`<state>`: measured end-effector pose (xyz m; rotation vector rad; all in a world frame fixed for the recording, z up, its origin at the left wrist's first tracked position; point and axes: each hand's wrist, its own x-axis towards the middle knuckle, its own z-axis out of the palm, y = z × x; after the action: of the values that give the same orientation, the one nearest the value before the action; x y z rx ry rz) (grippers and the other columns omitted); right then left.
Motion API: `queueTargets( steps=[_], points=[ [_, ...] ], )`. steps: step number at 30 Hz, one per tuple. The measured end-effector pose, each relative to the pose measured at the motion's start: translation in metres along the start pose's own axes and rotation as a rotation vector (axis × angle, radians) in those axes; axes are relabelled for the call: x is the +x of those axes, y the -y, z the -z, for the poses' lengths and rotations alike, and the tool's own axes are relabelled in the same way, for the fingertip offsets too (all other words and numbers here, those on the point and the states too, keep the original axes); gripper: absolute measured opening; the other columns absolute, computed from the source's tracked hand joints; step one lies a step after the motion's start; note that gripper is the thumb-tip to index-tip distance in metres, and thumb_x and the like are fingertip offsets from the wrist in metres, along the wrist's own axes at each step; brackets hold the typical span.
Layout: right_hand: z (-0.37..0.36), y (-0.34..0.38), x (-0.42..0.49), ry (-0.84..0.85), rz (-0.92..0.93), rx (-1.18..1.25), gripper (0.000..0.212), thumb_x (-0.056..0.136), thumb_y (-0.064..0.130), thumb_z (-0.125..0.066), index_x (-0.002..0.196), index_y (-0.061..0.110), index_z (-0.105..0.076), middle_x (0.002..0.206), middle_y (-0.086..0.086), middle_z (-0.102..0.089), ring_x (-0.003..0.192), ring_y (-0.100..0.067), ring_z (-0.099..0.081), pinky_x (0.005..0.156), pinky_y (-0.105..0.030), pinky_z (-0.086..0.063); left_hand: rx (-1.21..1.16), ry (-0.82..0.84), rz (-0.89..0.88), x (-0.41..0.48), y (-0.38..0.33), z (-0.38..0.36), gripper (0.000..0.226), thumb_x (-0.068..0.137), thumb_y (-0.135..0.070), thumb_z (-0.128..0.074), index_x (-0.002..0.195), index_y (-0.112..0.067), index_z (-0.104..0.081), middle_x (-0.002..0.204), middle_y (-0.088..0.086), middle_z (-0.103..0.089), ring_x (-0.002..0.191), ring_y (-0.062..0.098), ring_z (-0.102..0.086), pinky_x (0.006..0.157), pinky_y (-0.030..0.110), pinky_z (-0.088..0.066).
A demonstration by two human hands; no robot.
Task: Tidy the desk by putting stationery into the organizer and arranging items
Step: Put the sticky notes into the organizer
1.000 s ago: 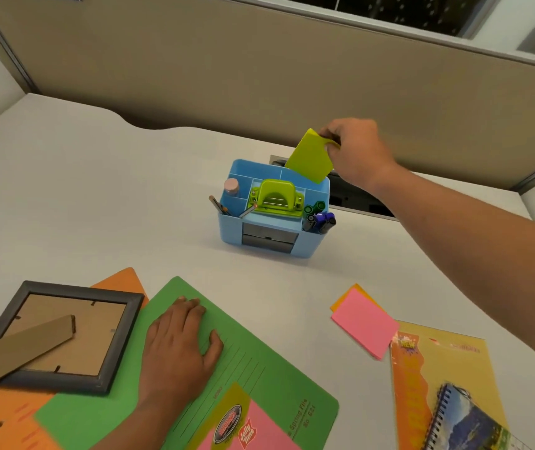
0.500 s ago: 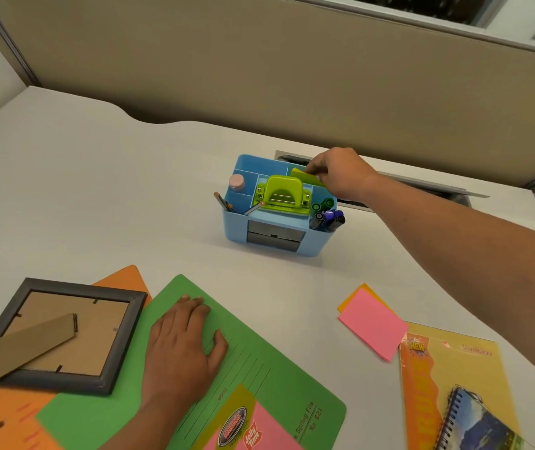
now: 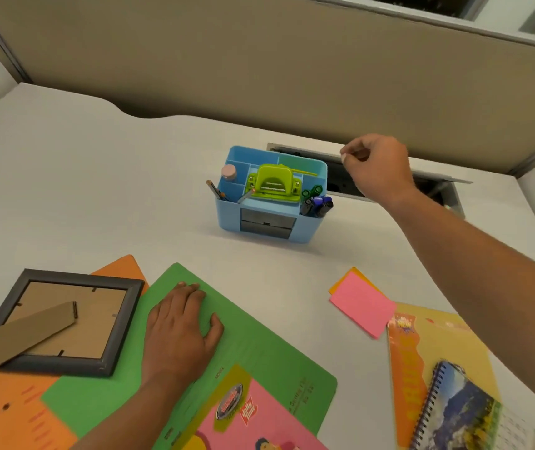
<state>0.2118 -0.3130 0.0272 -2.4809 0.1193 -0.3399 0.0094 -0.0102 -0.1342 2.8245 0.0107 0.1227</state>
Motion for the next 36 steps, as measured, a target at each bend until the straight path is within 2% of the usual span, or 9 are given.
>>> queueTargets(
  steps=[4,9,12,16,19,21,24,31,36],
  points=[
    [0.015,-0.026,-0.053,-0.105,-0.112,0.097,0.008,0.084,0.020,-0.066,0.087,0.020,-0.073,0.078,0.005,-0.070,0.073,-0.007,-0.065,0.077,-0.026,-0.054,0.004,-0.014,-0.012,0.001,-0.002,0.000,0.047,0.083,-0.046,-0.044,0.113,-0.014,-0.060,0.123,0.002,-0.057,0.127,0.024,-0.046,0.102,0.041,-0.036],
    [0.007,-0.065,-0.128,0.104,-0.254,-0.034,0.010,0.083,0.022,-0.072,0.092,0.018,-0.074,0.091,0.002,-0.072,0.079,-0.010,-0.063,0.080,-0.025,-0.050,0.010,-0.001,-0.017,-0.001,-0.002,-0.001,0.045,0.084,-0.044,-0.047,0.115,-0.014,-0.058,0.124,0.002,-0.055,0.127,0.023,-0.044,0.103,0.042,-0.034],
    [0.002,-0.083,-0.162,0.254,-0.364,-0.094,0.028,0.080,0.028,-0.077,0.105,0.018,-0.070,0.107,0.000,-0.069,0.092,-0.014,-0.063,0.083,-0.026,-0.046,0.003,-0.002,-0.018,-0.003,-0.002,-0.001,0.044,0.084,-0.043,-0.047,0.115,-0.013,-0.057,0.123,0.003,-0.055,0.126,0.023,-0.044,0.103,0.042,-0.035],
    [0.004,-0.091,-0.188,0.245,-0.446,-0.219,0.057,0.074,0.042,-0.079,0.123,0.019,-0.060,0.129,-0.006,-0.055,0.111,-0.025,-0.058,0.089,-0.034,-0.046,-0.003,-0.009,-0.024,-0.004,-0.002,-0.002,0.044,0.084,-0.042,-0.048,0.115,-0.012,-0.056,0.122,0.004,-0.055,0.126,0.024,-0.044,0.101,0.043,-0.035],
    [0.004,-0.095,-0.199,0.264,-0.512,-0.279,0.081,0.067,0.051,-0.081,0.133,0.019,-0.049,0.134,-0.008,-0.044,0.113,-0.030,-0.057,0.089,-0.038,-0.048,0.004,-0.005,-0.027,-0.005,-0.002,-0.002,0.044,0.085,-0.043,-0.048,0.116,-0.013,-0.055,0.122,0.003,-0.054,0.125,0.023,-0.043,0.102,0.042,-0.034],
    [0.004,-0.098,-0.204,0.309,-0.538,-0.319,0.088,0.065,0.054,-0.081,0.136,0.019,-0.044,0.133,-0.009,-0.044,0.117,-0.032,-0.055,0.089,-0.039,-0.047,0.004,-0.004,-0.031,-0.005,-0.002,-0.002,0.044,0.085,-0.043,-0.048,0.116,-0.013,-0.055,0.122,0.004,-0.054,0.125,0.023,-0.043,0.102,0.043,-0.035],
    [0.004,-0.101,-0.208,0.344,-0.543,-0.361,0.089,0.065,0.054,-0.081,0.137,0.020,-0.042,0.132,-0.009,-0.046,0.119,-0.031,-0.053,0.088,-0.040,-0.048,0.009,-0.001,-0.031,-0.005,-0.002,-0.001,0.045,0.085,-0.044,-0.047,0.117,-0.013,-0.055,0.123,0.004,-0.054,0.125,0.023,-0.043,0.102,0.043,-0.035],
    [0.003,-0.100,-0.214,0.294,-0.550,-0.345,0.089,0.061,0.048,-0.085,0.134,0.020,-0.044,0.126,-0.009,-0.046,0.112,-0.032,-0.057,0.083,-0.039,-0.050,-0.001,0.001,-0.028,-0.005,-0.002,-0.001,0.045,0.085,-0.045,-0.046,0.117,-0.014,-0.053,0.124,0.005,-0.054,0.125,0.024,-0.044,0.103,0.044,-0.036],
    [0.004,-0.100,-0.220,0.172,-0.508,-0.235,0.069,0.060,0.028,-0.088,0.119,0.018,-0.053,0.115,-0.009,-0.048,0.099,-0.031,-0.058,0.075,-0.037,-0.051,0.000,0.003,-0.034,-0.005,-0.002,-0.002,0.045,0.086,-0.044,-0.048,0.118,-0.014,-0.053,0.125,0.005,-0.054,0.125,0.024,-0.045,0.103,0.044,-0.036]
  ],
)
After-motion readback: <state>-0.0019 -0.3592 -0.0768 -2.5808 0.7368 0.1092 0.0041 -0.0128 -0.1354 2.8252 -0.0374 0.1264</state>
